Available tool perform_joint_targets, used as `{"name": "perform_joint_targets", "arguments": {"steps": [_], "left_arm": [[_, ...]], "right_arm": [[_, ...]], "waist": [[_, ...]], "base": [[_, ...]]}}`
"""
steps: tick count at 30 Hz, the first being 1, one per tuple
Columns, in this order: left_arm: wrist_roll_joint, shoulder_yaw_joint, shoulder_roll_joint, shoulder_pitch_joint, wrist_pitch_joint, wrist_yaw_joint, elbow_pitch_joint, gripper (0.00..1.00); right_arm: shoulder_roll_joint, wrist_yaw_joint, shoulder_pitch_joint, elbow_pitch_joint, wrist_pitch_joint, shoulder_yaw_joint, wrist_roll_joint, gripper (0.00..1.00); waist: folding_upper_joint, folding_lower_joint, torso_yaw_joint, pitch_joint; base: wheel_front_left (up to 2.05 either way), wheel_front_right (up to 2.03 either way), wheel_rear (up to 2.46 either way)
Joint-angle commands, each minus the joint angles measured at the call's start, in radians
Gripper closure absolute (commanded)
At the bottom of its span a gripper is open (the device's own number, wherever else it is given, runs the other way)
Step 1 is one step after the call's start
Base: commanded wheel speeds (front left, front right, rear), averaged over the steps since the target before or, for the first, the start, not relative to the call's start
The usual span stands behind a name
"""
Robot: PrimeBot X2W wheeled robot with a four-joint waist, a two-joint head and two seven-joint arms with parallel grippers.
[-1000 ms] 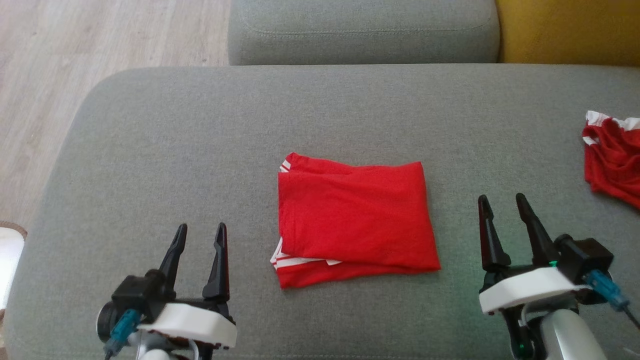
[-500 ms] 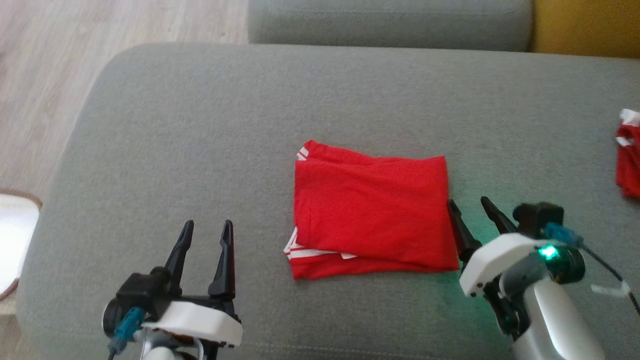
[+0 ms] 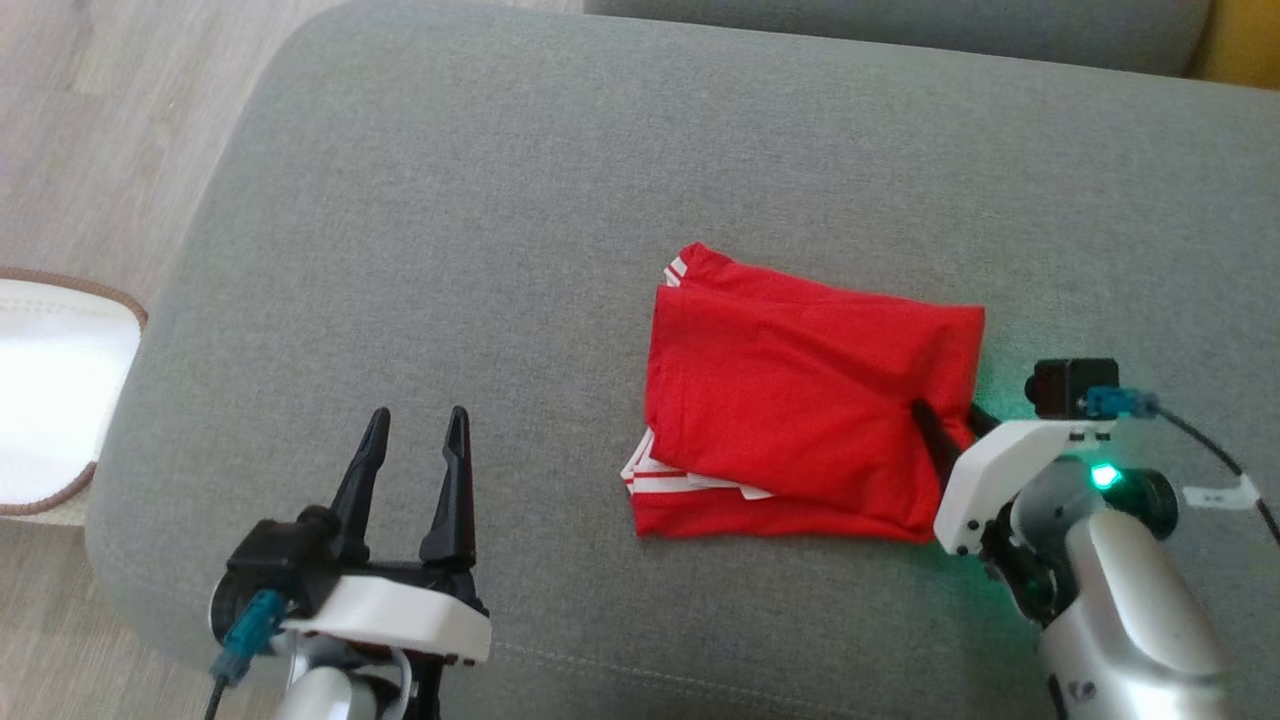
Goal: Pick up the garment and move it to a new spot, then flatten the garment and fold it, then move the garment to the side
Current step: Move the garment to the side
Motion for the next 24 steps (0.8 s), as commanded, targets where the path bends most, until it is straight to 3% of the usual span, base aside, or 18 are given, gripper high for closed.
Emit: {"name": "perform_joint_targets", "arguments": {"steps": [1,2,3,11,24], "left_arm": [[-0.006,0.026,-0.004,-0.038,-0.012,0.009,-0.035,0.0],[-0.007,0.028,-0.004,-0.039,-0.012,0.01,-0.036,0.0],[-0.007,0.031,-0.004,-0.039,-0.012,0.012,-0.037,0.0],[0.006,0.036,-0.004,-0.039,-0.012,0.009,-0.052,0.0],[0.059,0.03,-0.004,-0.086,-0.012,-0.014,-0.09,0.0]], "right_arm": [[0.003,0.007,-0.019,-0.009,0.023,0.037,0.019,0.74],[-0.002,0.007,-0.022,-0.012,0.025,0.037,0.025,0.96],[-0.006,0.007,-0.026,-0.015,0.021,0.036,0.028,1.0],[-0.032,0.007,-0.05,-0.073,-0.029,0.03,0.027,1.0],[-0.14,0.007,-0.061,-0.295,0.025,-0.005,0.011,1.0]], "waist": [[0.0,-0.0001,0.0,0.001],[0.0,-0.0001,-0.002,0.001],[0.0,-0.0001,-0.006,0.001],[0.0,-0.0001,-0.07,0.002],[0.0,-0.0001,-0.352,0.07]], "base": [[0.0,0.0,0.0],[0.0,0.0,0.0],[0.0,0.0,0.0],[0.0,0.0,0.0],[0.0,0.0,0.0]]}}
